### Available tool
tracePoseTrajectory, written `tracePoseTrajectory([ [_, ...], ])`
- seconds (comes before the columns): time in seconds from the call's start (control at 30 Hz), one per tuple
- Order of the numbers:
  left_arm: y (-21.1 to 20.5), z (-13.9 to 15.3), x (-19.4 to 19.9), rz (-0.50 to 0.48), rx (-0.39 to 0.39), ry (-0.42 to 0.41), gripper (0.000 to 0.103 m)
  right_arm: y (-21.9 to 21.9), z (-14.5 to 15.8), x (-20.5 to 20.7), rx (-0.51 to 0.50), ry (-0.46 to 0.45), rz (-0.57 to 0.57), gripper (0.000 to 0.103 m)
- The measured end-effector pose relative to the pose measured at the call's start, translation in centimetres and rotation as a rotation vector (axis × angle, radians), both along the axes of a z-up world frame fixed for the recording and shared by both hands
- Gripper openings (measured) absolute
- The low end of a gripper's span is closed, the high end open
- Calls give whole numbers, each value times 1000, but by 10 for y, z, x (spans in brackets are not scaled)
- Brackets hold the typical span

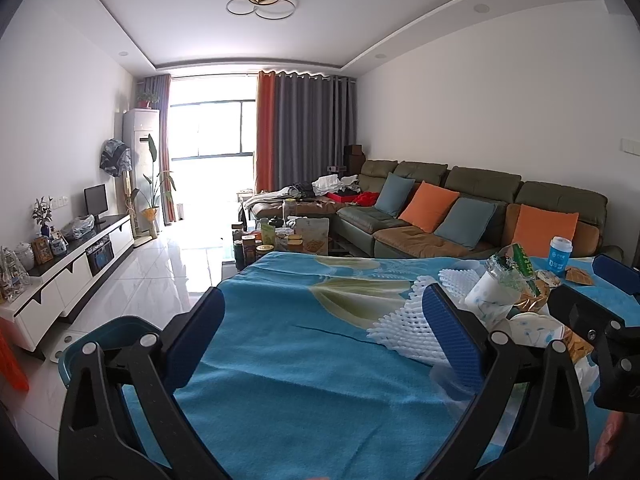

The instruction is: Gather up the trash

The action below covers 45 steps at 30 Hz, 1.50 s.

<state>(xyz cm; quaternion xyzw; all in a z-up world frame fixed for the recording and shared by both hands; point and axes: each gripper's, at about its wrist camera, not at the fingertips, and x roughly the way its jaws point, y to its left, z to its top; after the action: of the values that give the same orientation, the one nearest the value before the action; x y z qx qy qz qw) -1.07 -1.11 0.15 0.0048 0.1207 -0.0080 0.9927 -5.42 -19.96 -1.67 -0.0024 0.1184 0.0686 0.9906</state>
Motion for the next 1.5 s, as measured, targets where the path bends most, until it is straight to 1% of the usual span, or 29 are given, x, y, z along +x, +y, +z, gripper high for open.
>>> tracePoseTrajectory([
  [0.33,-3,1,1,-6,0,4,97,0,-1,2,4,3,3,96],
  [0.57,-3,-1,9,-30,-10,34,97,-5,-1,8,7,17,-1,96],
  [0.7,-3,-5,23,-90,-43,91,97,-13,-1,15,15,39,-12,96],
  [0.8,-7,-8,40,-170,-70,167,97,-22,-2,25,27,81,-25,96],
  [0.83,-8,-11,45,-181,-74,191,97,-25,-3,28,32,92,-26,96],
  [0.9,-15,-16,58,-219,-71,244,97,-30,-3,38,44,129,-20,96],
  [0.97,-25,-21,67,-259,-46,279,97,-34,-3,47,50,154,-10,96],
  [1.03,-35,-26,73,-290,-14,295,97,-37,-3,56,51,181,-3,92],
  [1.13,-52,-32,77,-369,27,322,97,-40,-4,71,61,222,14,83],
  [1.2,-63,-38,83,-401,51,353,97,-42,-5,80,78,248,28,76],
  [1.27,-70,-44,89,-414,66,387,92,-43,-6,86,90,266,37,72],
  [1.3,-73,-47,95,-424,67,425,84,-44,-7,89,94,272,39,69],
  [1.33,-75,-50,100,-432,65,454,79,-45,-8,91,96,276,42,69],
  [1.37,-75,-53,105,-436,60,477,78,-45,-8,91,101,281,46,67],
  [1.43,-77,-57,113,-438,55,510,67,-47,-10,96,117,295,55,64],
  [1.47,-77,-60,116,-442,50,523,64,-48,-11,97,126,303,58,58],
  [1.5,-77,-63,119,-447,36,542,57,-50,-12,99,133,310,63,50],
])
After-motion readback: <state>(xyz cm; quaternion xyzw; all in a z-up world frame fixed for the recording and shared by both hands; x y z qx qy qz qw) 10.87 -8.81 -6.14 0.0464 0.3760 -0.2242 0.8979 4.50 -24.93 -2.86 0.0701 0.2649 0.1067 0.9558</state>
